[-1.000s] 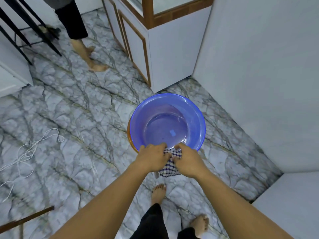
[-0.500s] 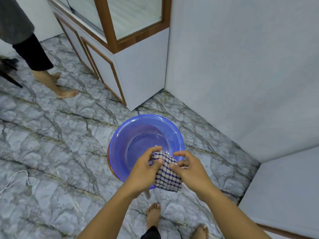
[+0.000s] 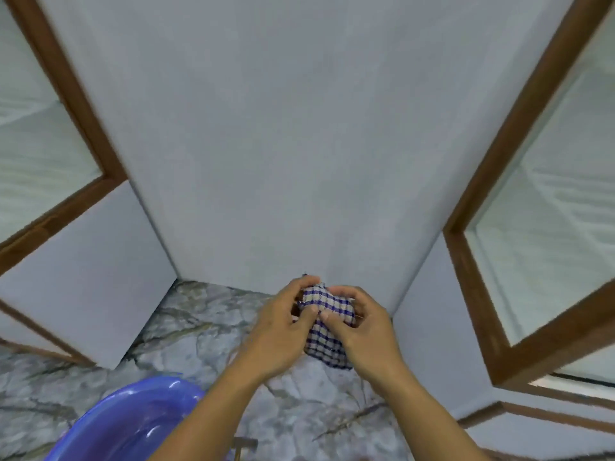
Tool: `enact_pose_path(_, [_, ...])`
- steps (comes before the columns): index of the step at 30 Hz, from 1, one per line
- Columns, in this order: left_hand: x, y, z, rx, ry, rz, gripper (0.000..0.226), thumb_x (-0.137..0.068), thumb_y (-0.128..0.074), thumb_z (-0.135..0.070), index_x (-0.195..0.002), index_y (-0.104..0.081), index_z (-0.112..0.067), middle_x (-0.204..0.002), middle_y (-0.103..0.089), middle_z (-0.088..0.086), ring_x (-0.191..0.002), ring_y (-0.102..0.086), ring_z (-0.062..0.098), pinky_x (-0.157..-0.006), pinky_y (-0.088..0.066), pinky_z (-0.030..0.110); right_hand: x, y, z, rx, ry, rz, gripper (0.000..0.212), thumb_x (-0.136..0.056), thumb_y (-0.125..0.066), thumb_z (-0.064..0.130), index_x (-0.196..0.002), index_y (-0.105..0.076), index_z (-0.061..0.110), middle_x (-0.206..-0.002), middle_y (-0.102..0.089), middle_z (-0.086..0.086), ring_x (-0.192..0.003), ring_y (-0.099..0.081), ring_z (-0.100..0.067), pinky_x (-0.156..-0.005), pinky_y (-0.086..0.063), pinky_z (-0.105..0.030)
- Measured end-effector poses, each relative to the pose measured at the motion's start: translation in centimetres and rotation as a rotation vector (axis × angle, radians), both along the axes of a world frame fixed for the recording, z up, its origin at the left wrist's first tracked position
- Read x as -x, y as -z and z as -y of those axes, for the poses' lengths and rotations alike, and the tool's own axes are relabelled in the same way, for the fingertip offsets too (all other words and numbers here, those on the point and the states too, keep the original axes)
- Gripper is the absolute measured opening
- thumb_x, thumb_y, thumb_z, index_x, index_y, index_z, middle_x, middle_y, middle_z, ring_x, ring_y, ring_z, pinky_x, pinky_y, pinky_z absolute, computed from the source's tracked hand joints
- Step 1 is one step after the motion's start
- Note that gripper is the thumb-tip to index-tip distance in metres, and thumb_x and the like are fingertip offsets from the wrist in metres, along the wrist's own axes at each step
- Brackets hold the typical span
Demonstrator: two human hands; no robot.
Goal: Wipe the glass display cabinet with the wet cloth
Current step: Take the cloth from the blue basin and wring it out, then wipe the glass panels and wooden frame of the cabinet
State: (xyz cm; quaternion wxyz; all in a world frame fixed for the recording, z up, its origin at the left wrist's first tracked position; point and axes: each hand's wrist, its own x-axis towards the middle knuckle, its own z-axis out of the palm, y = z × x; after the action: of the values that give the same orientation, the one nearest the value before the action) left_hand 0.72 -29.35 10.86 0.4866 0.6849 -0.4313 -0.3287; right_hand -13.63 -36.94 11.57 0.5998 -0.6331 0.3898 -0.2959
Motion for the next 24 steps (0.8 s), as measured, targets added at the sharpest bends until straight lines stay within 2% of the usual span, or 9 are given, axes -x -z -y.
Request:
enact_pose_path(2, [0.9,-1.0,4.6,0.03,0.065,0.123,0.035,-0.103,-0.053,-0.024,-0.132,-0.054,-0.045,-0.133,-0.059,-0.02,-0.108,-0.062,-0.001,-0.091,-0.058,0.03,1.3,-0.8,3.8,0.062,0.075,0.005,0.023,-0.093,-0.074,0.008,-0.109,-0.07,0.023,-0.103,-0.077,0.004,-0.09,-0.074,-0.009,-0.08,-0.063,-0.027])
enact_pose_path(4, [2.0,-1.8,8.9,0.073,0.124,0.194,0.035,-0.103,-0.054,-0.027,-0.13,-0.051,-0.049,-0.132,-0.056,-0.025,-0.106,-0.06,-0.005,-0.089,-0.058,0.026,2.5,-1.3,7.6,0.095,0.128,0.002,0.023,-0.092,-0.075,0.009,-0.109,-0.07,0.024,-0.102,-0.077,0.005,-0.091,-0.074,-0.009,-0.082,-0.063,-0.03])
enact_pose_path(11, [4.8,-2.8,22.8,0.122,0.294,0.42,0.043,-0.103,-0.049,-0.04,-0.144,-0.038,-0.047,-0.13,-0.05,-0.022,-0.109,-0.058,-0.004,-0.094,-0.055,0.034,7.0,-3.1,19.8,0.188,0.301,-0.048,0.026,-0.092,-0.076,0.014,-0.11,-0.069,0.032,-0.105,-0.077,0.009,-0.094,-0.074,-0.005,-0.084,-0.064,-0.029])
enact_pose_path(16, [7.0,-5.2,32.4,0.226,0.365,0.598,0.049,-0.105,-0.045,-0.043,-0.151,-0.029,-0.045,-0.14,-0.042,-0.022,-0.118,-0.052,-0.002,-0.095,-0.05,0.024,11.0,-6.5,26.7,0.287,0.485,-0.083,0.028,-0.092,-0.075,0.014,-0.109,-0.068,0.034,-0.109,-0.073,0.018,-0.095,-0.072,0.0,-0.077,-0.062,-0.019])
enact_pose_path(18, [8.2,-6.4,36.3,0.29,0.411,0.654,0.051,-0.105,-0.043,-0.045,-0.153,-0.028,-0.042,-0.146,-0.04,-0.019,-0.124,-0.05,-0.001,-0.092,-0.043,0.014,12.5,-8.5,28.6,0.329,0.573,-0.076,0.027,-0.091,-0.076,0.014,-0.107,-0.068,0.034,-0.105,-0.074,0.018,-0.093,-0.072,0.001,-0.077,-0.062,-0.02])
enact_pose_path(21, [10.1,-8.8,42.3,0.397,0.479,0.687,0.051,-0.104,-0.041,-0.049,-0.153,-0.029,-0.041,-0.151,-0.038,-0.019,-0.122,-0.038,-0.011,-0.085,-0.028,-0.004,14.1,-11.5,30.6,0.405,0.712,-0.067,0.027,-0.091,-0.076,0.015,-0.105,-0.068,0.036,-0.101,-0.074,0.023,-0.093,-0.072,0.001,-0.078,-0.063,-0.023])
enact_pose_path(22, [10.7,-9.6,44.2,0.449,0.503,0.69,0.051,-0.104,-0.041,-0.05,-0.152,-0.03,-0.041,-0.152,-0.038,-0.019,-0.12,-0.032,-0.013,-0.084,-0.025,-0.007,14.4,-12.3,31.1,0.426,0.76,-0.061,0.027,-0.091,-0.076,0.015,-0.105,-0.068,0.037,-0.102,-0.074,0.024,-0.093,-0.073,-0.001,-0.078,-0.064,-0.026])
enact_pose_path(24, [11.9,-11.2,47.9,0.58,0.568,0.671,0.05,-0.103,-0.039,-0.053,-0.151,-0.033,-0.04,-0.151,-0.039,-0.017,-0.123,-0.028,-0.013,-0.096,-0.028,-0.001,14.8,-13.9,32.2,0.458,0.87,-0.06,0.027,-0.09,-0.076,0.015,-0.105,-0.07,0.036,-0.102,-0.076,0.02,-0.091,-0.075,-0.005,-0.078,-0.065,-0.03])
